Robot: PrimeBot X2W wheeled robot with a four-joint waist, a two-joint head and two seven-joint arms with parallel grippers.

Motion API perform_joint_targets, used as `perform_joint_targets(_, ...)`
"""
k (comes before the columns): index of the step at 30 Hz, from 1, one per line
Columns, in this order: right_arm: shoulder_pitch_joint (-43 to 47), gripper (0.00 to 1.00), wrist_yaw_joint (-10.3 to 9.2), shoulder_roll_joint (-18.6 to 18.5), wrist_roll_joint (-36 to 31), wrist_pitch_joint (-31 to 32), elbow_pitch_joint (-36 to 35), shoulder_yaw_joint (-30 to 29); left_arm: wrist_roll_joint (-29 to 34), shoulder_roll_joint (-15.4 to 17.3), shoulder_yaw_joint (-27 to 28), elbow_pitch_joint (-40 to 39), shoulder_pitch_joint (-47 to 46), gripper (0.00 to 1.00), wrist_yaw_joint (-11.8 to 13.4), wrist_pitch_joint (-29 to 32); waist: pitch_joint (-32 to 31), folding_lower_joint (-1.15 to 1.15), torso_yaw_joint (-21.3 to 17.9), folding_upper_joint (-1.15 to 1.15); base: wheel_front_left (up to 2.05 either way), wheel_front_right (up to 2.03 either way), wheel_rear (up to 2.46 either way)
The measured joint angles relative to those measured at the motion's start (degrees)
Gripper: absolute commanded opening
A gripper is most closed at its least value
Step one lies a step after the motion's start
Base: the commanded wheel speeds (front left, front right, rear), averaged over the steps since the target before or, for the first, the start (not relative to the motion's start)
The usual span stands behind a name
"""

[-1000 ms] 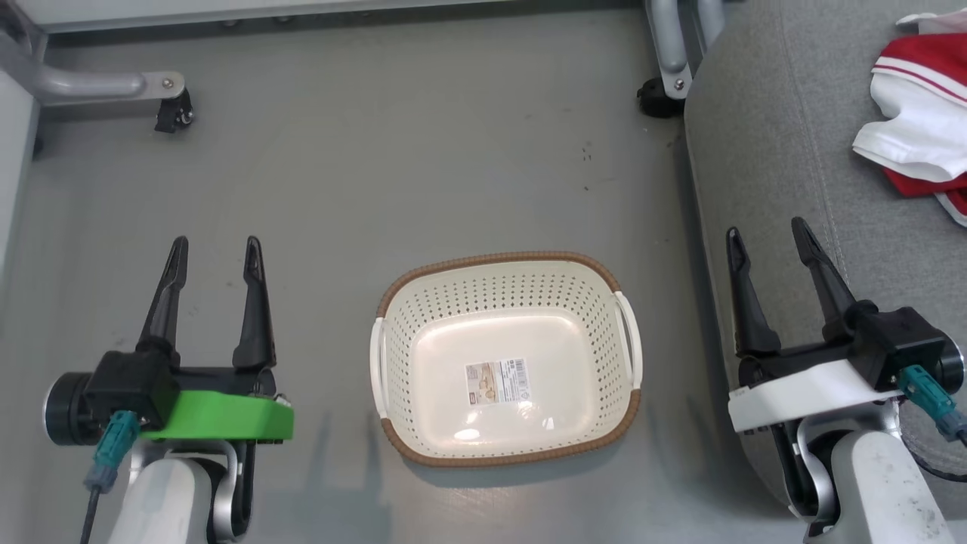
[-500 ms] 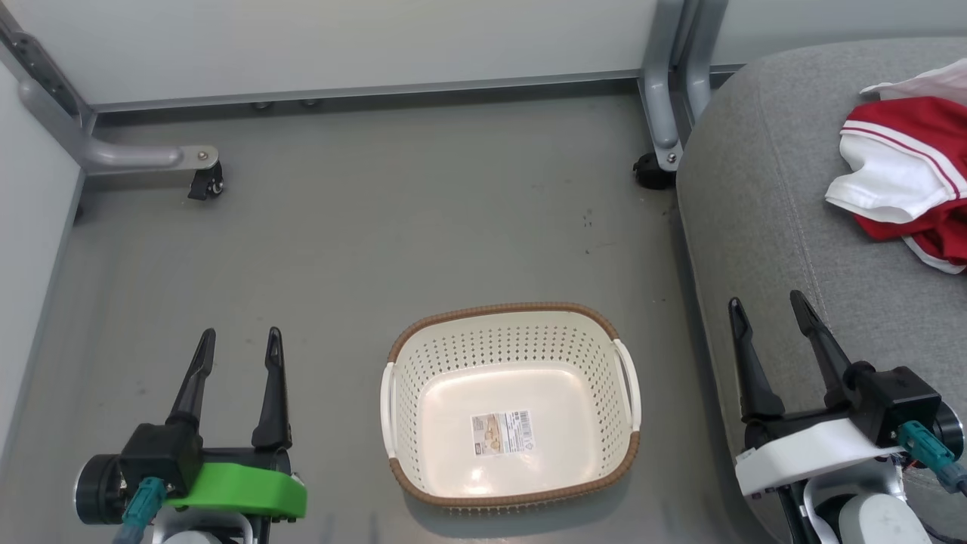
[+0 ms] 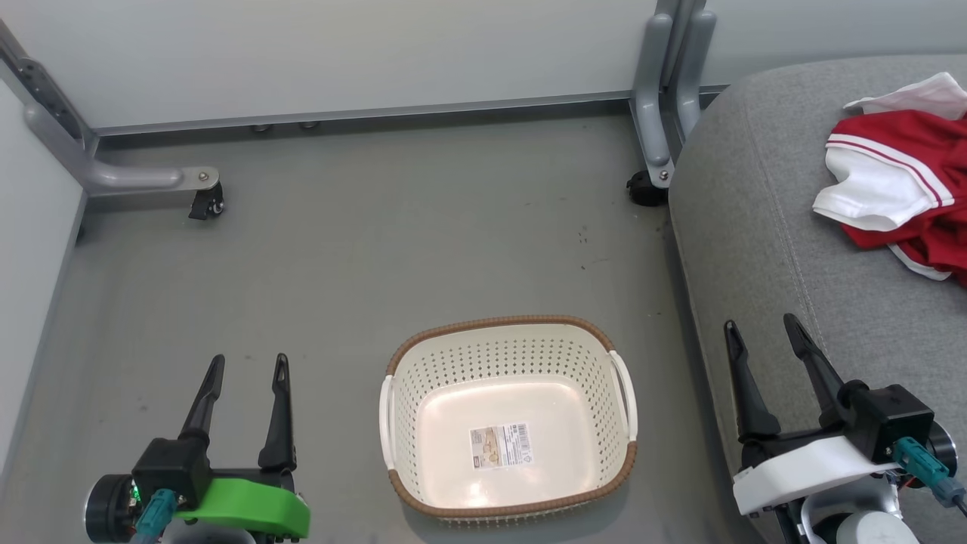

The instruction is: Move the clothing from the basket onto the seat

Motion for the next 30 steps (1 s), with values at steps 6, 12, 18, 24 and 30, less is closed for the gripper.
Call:
perform_joint_targets(6,0.0,1.00,0.00,0.0,0.0,0.0,-0.1,-0.4,0.6,-0.4,0.3,1.0,0.0,1.00,-0.6,0.0,0.2,0.00,0.2,0.00,0.00,0.00,0.00)
perform_joint_targets(12,0.0,1.00,0.00,0.0,0.0,0.0,-0.2,-0.6,1.1,-0.8,0.8,1.3,-0.1,1.00,-0.8,0.0,0.4,0.00,0.2,0.00,0.00,0.00,0.00)
perform_joint_targets(18,0.0,1.00,0.00,0.0,0.0,0.0,-0.3,-0.6,1.4,-1.2,1.2,1.4,-0.2,1.00,-1.0,0.0,0.4,0.00,0.3,0.00,0.00,0.00,0.00)
perform_joint_targets(24,0.0,0.00,0.00,0.0,0.0,0.3,-0.1,-0.7,1.8,-1.4,1.4,1.7,-0.2,0.00,-1.2,0.0,0.5,0.00,0.5,0.00,0.00,0.00,0.00)
perform_joint_targets(30,0.1,0.00,0.00,0.3,2.6,0.3,2.0,-0.4,-0.6,-1.7,1.3,3.8,0.1,0.00,-1.2,1.0,0.3,0.00,0.4,0.00,0.00,0.00,0.00)
